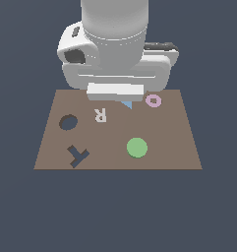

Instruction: Insert a designated object into the corresponding slot on a board.

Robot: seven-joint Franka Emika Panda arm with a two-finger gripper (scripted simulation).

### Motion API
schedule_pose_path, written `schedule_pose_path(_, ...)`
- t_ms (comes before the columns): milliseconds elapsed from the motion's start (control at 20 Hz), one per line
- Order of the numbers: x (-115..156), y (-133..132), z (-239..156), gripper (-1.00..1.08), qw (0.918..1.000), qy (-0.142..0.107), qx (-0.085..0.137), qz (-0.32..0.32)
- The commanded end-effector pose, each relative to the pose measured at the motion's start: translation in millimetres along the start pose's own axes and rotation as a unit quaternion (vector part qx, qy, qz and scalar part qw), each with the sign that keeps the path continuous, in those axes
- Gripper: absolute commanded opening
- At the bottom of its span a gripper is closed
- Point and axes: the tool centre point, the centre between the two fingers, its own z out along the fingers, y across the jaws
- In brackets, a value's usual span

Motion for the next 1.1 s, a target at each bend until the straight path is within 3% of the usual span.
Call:
schedule_pose_path(0,0.0,0.0,0.0,1.0,1.0,0.0,0.0,0.0)
schedule_pose_path(550,7.7,-9.9,11.6,1.0,0.9994,0.002,0.0,0.034)
schedule_pose_path(1050,33.0,-33.8,43.4,1.0,0.992,0.007,-0.002,0.126)
